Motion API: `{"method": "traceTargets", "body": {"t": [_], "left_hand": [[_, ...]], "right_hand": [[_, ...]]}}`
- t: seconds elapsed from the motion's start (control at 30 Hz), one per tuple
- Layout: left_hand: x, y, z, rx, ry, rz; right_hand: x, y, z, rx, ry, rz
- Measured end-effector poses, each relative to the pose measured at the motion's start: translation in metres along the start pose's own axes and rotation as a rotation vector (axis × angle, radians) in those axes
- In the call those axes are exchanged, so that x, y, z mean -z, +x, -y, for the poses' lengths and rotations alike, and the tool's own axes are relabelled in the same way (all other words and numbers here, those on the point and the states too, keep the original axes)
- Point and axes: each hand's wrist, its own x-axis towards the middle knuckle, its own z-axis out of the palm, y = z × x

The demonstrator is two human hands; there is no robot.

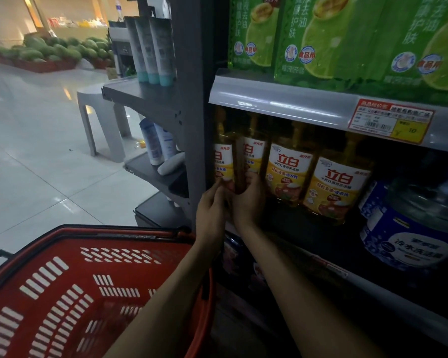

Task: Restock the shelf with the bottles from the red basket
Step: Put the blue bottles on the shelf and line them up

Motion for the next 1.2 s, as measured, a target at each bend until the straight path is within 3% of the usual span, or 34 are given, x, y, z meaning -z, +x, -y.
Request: {"method": "traceTargets", "body": {"t": [0.17,0.4,0.63,1.2], "left_hand": [[0.002,-0.002,-0.003,0.005,-0.046,-0.05],[0.002,-0.001,0.003,-0.017,-0.026,-0.062],[0.002,-0.005,0.001,-0.008,0.016,-0.057],[-0.005,-0.006,-0.002,-0.021,0.072,0.031]], "right_hand": [[-0.007,0.004,0.001,-0.009,-0.004,-0.038],[0.0,0.012,0.0,0.022,-0.152,0.045],[0.004,0.004,-0.003,0.009,-0.032,0.047],[0.037,0.002,-0.021,-0.002,-0.069,0.062]]}}
